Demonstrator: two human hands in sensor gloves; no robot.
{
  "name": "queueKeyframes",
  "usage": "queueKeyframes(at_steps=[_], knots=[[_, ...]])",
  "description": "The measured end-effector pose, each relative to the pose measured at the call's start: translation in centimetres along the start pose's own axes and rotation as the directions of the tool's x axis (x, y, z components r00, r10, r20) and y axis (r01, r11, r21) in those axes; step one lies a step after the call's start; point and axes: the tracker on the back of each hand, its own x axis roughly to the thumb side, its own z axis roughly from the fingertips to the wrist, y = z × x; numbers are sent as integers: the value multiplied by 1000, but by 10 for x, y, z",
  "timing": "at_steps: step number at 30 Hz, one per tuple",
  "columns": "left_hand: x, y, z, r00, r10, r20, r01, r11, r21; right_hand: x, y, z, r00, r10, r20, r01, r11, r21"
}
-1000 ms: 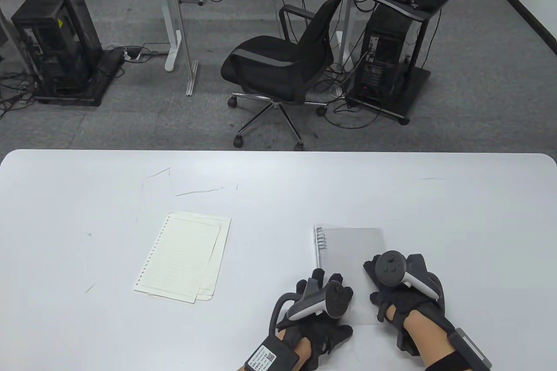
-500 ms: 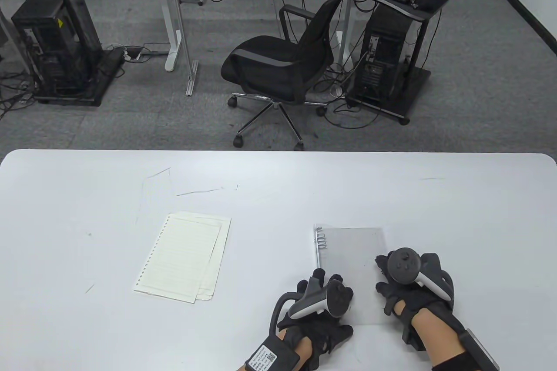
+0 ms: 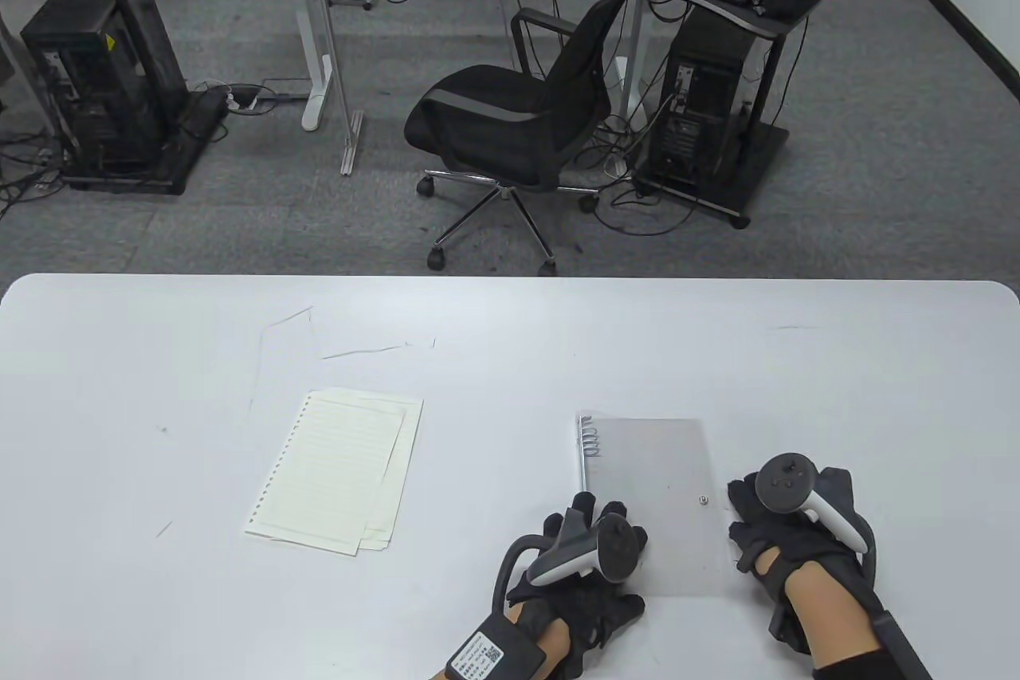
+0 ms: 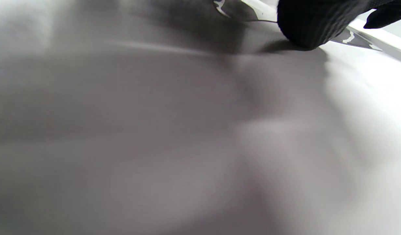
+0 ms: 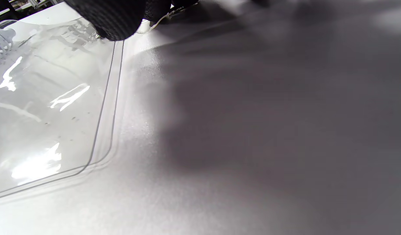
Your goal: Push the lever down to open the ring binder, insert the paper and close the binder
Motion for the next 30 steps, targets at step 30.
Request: queueKeyframes(at_steps=[30], knots=[[-13,63,80,993,-12,-116,81,785,614,24,21,3,993,111,-36,-106,986,132]])
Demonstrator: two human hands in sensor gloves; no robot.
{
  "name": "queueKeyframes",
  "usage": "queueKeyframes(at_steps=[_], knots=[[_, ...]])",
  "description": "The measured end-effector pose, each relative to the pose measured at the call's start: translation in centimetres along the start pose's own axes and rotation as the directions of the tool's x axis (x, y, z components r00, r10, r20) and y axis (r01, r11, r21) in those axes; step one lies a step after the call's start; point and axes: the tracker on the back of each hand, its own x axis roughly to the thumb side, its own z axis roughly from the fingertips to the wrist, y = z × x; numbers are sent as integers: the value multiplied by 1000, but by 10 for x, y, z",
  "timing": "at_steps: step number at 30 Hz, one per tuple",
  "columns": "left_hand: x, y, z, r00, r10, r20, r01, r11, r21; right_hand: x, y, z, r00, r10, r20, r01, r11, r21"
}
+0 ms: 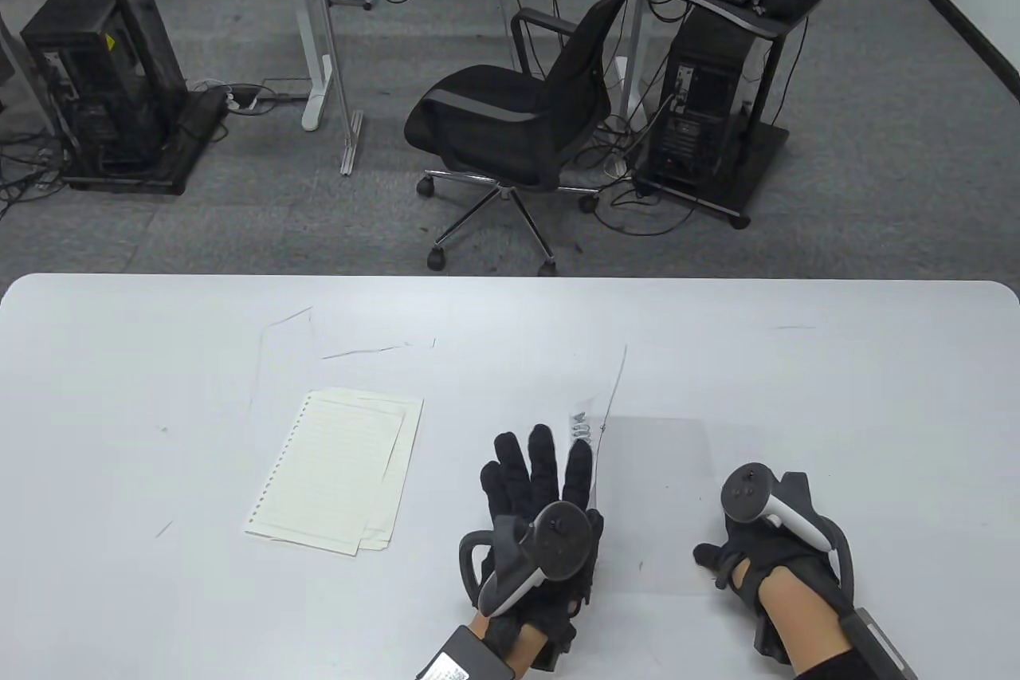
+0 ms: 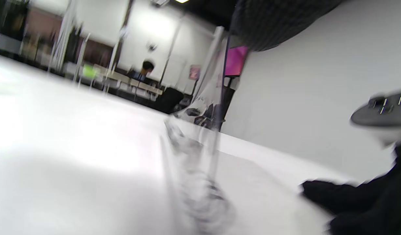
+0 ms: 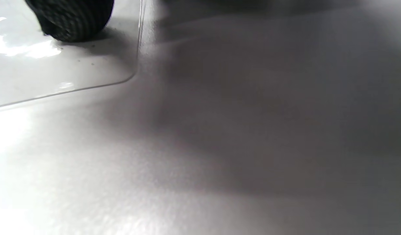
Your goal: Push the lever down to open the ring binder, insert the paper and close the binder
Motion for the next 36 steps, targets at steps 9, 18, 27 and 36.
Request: queueKeyframes(at_steps=[9,18,27,36], knots=[[-5,-29,-13,910,-414,24,394,844,-363,1,0,0,1000,16,6,-16,1000,-4],[-76,-27,-27,868,-399,-297,188,816,-546,1,0,0,1000,16,8,-16,1000,1],[-93,-29,-23,851,-381,-362,87,782,-617,0,1,0,1000,14,11,-14,1000,4],[-50,-48,-32,861,502,-77,-493,788,-370,0,0,0,1000,18,11,-18,1000,6]])
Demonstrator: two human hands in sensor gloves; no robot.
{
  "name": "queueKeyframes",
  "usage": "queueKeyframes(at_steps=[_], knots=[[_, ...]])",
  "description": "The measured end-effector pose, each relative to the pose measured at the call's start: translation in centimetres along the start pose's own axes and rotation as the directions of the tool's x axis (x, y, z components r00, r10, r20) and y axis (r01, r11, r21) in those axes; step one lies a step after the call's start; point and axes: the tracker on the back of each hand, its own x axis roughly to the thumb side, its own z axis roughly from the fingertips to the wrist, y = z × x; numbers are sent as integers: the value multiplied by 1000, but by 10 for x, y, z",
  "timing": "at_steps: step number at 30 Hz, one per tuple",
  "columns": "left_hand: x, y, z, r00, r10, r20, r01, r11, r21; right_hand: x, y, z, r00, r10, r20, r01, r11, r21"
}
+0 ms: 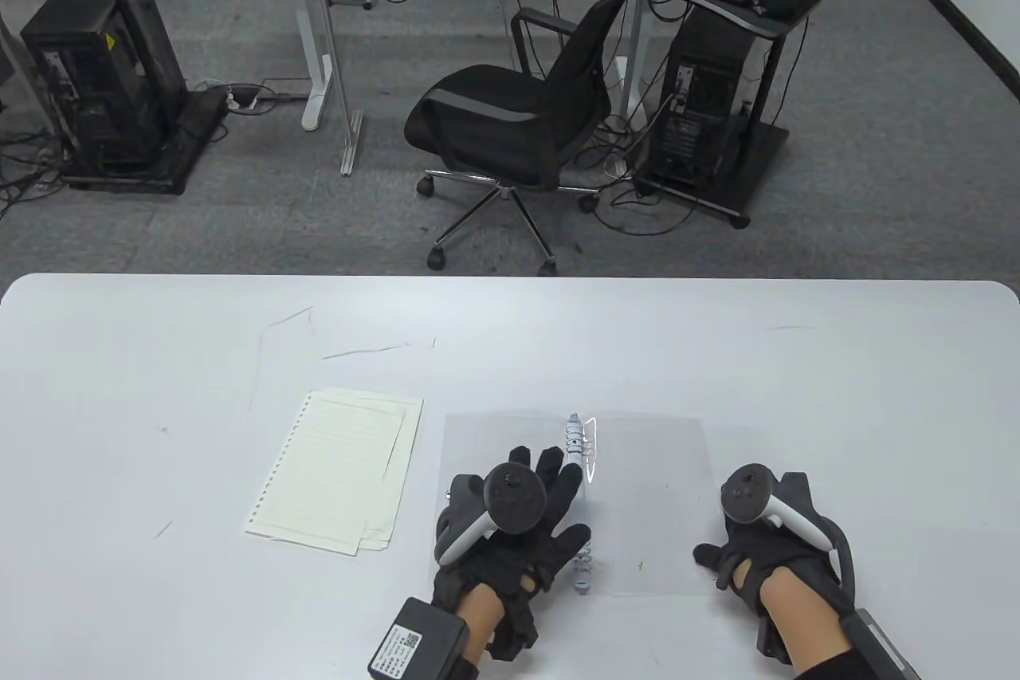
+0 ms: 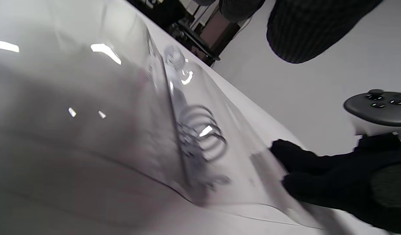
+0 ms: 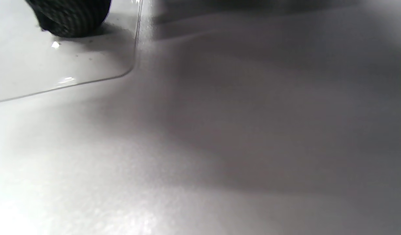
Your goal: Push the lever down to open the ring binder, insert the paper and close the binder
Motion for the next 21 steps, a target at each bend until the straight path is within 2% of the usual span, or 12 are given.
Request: queueKeyframes(at_steps=[1,2,5,10,12,14,16,17,18,19,20,21], knots=[[-1,-6,-5,999,34,6,-34,999,1,0,0,0,1000,-1,-1,1,1000,0],[-2,-13,-10,999,37,-9,-38,998,-44,0,0,0,1000,-2,-1,2,1000,0],[-5,-25,-17,997,-52,-58,43,988,-148,0,0,0,1000,-1,-1,1,1000,1],[-10,-36,-18,982,-177,-68,157,961,-226,0,0,0,1000,3,-3,-3,1000,1],[-10,-34,-18,987,-141,-81,122,971,-204,1,0,0,1000,7,-5,-7,1000,-2],[-11,-35,-19,986,-142,-93,116,964,-238,2,-1,1,1000,11,-10,-11,1000,-12],[-11,-35,-20,986,-136,-95,111,966,-232,6,-7,5,999,31,-11,-31,998,-59],[-11,-35,-20,986,-139,-96,113,965,-239,12,-14,12,998,55,-10,-56,991,-124],[-11,-35,-19,985,-144,-97,117,963,-245,22,-23,18,996,83,30,-74,971,-226],[-11,-35,-19,985,-145,-98,118,963,-242,30,-29,22,995,77,61,-57,958,-279],[-11,-35,-19,984,-146,-99,119,963,-242,43,-37,26,991,43,128,-1,949,-315],[-11,-36,-20,984,-146,-100,117,961,-252,58,-44,27,977,-9,214,76,948,-308]])
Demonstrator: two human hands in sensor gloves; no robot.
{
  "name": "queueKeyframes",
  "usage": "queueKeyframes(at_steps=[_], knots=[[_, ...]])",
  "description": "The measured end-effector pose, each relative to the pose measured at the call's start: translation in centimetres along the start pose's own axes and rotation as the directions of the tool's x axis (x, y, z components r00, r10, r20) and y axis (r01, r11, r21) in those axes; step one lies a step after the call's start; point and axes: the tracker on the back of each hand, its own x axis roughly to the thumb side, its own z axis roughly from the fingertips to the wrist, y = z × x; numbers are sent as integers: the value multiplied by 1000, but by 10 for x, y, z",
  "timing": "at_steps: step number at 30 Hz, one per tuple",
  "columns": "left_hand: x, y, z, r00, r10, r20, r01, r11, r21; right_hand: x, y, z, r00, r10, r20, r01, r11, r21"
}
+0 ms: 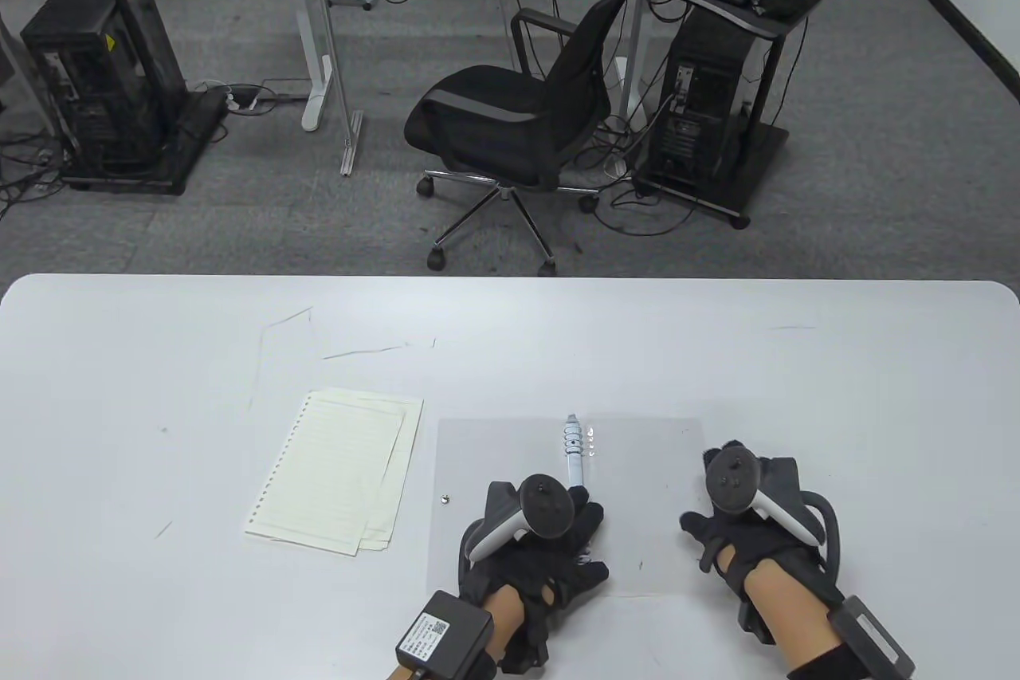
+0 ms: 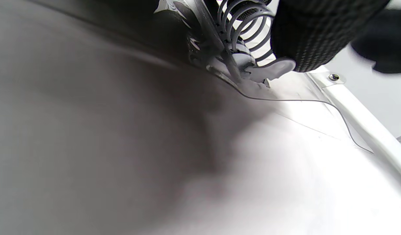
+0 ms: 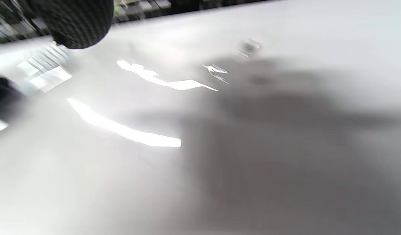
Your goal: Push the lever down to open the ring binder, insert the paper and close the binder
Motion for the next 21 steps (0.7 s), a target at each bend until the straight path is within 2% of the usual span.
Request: queueKeyframes(at_steps=[3,5,7,10,14,18,21], knots=[[0,1,0,1000,13,-10,-13,1000,-18,34,-5,-22,976,-123,178,112,991,74],[1,1,0,1000,21,-23,-22,998,-56,54,-2,-39,976,-108,190,94,992,82],[2,1,0,1000,10,-25,-12,999,-46,70,6,-58,970,-99,223,81,993,87],[1,1,-1,1000,14,-26,-16,998,-54,86,21,-84,975,-74,210,52,993,107],[1,1,-1,999,20,-26,-21,998,-58,96,34,-106,985,-37,171,13,991,137],[1,1,-1,999,19,-27,-21,998,-55,101,30,-111,987,-32,155,16,994,108],[1,0,0,998,47,-31,-48,998,-44,102,31,-113,991,0,135,-20,988,153]])
